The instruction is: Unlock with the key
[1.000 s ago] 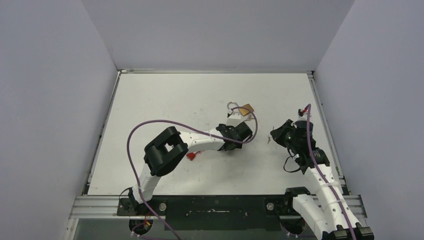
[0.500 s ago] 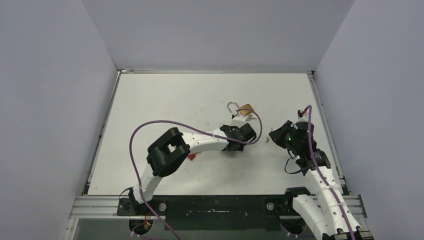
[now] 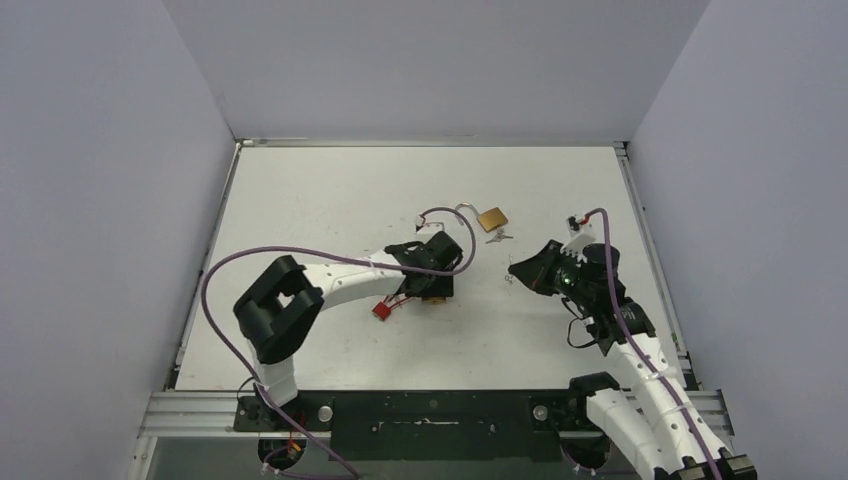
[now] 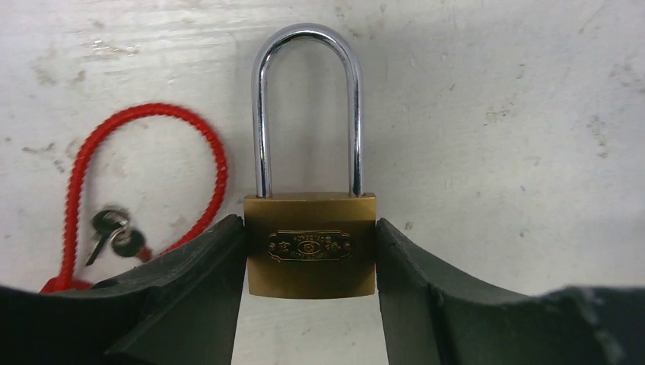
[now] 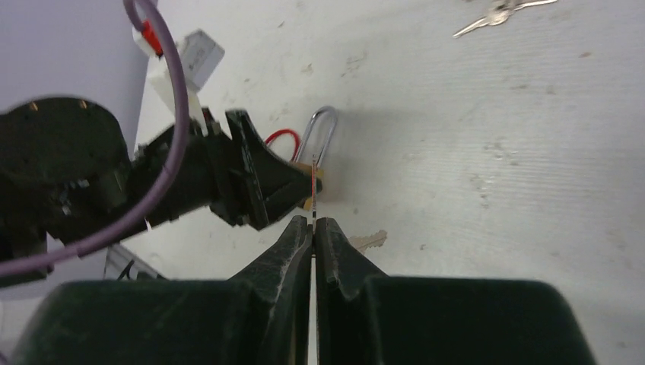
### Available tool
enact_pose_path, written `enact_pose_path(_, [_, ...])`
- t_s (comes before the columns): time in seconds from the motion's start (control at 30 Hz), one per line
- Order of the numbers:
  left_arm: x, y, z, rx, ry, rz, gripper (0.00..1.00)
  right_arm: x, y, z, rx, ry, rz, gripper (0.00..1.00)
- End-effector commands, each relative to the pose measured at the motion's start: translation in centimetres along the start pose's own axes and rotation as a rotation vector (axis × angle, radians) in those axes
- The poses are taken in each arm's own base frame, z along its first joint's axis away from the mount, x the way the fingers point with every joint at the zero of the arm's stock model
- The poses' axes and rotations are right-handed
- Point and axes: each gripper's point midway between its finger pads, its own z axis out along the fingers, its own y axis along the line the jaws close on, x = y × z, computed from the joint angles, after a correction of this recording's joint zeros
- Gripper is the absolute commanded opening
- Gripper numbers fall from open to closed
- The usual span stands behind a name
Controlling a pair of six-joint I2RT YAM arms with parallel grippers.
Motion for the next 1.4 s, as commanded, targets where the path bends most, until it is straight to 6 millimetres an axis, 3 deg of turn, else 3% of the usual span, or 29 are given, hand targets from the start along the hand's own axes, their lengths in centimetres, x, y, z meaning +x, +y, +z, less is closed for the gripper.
enact_pose_path(0.0, [-6.3, -3.0, -6.2, 0.284, -0.145, -0.232, 0.26, 1.8, 4.5, 0.6, -0.194, 0.038, -0.106, 0.0])
enact_pose_path(0.17, [-8.8, -1.9, -8.9, 0.373, -0.194, -0.355, 0.25, 5.1, 7.1, 1.2, -0.304, 0.102, -0.164, 0.0])
enact_pose_path(0.43, [-10.7, -0.9, -12.4, 0.503, -0.237, -0.553, 0.24, 9.0, 10.3, 3.0, -0.357, 0.186, -0.247, 0.0])
enact_pose_path(0.6, [-11.1, -0.1, -13.8, 0.534, -0.268, -0.618, 0.23, 9.3, 12.0, 4.2, -0.356, 0.19, -0.252, 0.0])
enact_pose_path(0.77, [-10.8, 0.1, -13.8, 0.548, -0.266, -0.635, 0.23, 9.0, 12.9, 5.1, -0.348, 0.18, -0.271, 0.0])
enact_pose_path(1.37, [-10.5, 0.1, -13.8, 0.582, -0.268, -0.669, 0.21, 8.8, 13.5, 6.6, -0.306, 0.206, -0.288, 0.0])
